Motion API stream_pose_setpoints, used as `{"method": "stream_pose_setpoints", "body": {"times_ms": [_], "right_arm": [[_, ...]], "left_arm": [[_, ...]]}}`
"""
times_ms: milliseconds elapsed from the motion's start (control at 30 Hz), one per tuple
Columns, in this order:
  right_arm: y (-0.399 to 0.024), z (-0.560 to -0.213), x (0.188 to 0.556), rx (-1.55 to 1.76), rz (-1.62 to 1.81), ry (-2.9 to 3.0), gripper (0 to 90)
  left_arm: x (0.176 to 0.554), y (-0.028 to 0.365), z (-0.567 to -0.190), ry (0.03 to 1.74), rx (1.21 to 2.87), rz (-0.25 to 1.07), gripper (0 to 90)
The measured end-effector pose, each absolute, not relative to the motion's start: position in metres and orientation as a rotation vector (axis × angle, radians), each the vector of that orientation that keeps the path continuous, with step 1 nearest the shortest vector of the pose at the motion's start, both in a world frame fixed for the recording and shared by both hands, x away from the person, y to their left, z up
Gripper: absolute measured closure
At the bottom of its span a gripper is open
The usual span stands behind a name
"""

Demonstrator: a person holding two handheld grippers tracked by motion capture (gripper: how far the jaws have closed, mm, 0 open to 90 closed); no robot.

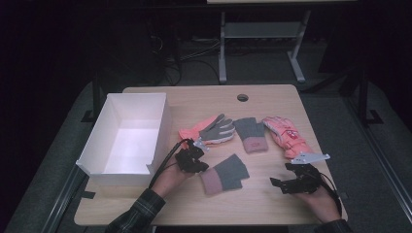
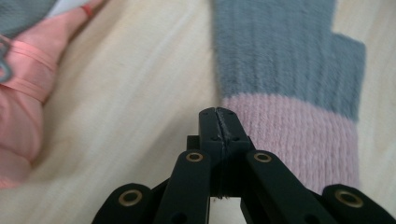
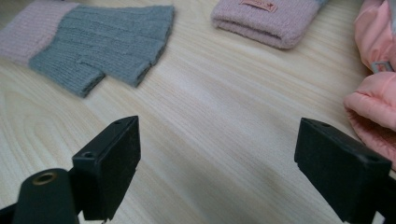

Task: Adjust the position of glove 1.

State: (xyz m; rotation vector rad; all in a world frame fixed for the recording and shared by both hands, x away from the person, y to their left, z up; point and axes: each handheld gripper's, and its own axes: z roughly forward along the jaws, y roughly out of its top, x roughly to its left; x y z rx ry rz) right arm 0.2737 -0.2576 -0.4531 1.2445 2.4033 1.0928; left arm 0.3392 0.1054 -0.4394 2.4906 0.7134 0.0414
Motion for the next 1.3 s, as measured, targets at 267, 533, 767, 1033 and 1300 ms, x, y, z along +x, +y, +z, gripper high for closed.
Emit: {"method": "stream_pose_setpoints", "body": {"times_ms": [267, 533, 767, 1033, 1300], "right_arm": [[-0.258, -0.454, 0.274, 1.250, 1.094, 2.403, 14.2], [-0.257, -0.454, 0.273, 1.239, 1.093, 2.404, 14.2], [-0.258, -0.454, 0.274, 1.241, 1.093, 2.404, 14.2], [-0.257, -0.454, 0.273, 1.238, 1.097, 2.405, 14.3], [-0.257, -0.455, 0.275, 1.241, 1.093, 2.418, 14.6]], "left_arm": [[0.315, 0.110, -0.440, 0.686, 2.480, -0.042, 89.6], [0.302, 0.098, -0.442, 0.612, 2.487, -0.104, 89.6], [0.299, 0.084, -0.444, 0.562, 2.484, -0.142, 89.6], [0.296, 0.066, -0.447, 0.480, 2.478, -0.173, 89.5], [0.295, 0.043, -0.450, 0.425, 2.461, -0.199, 89.6]]}}
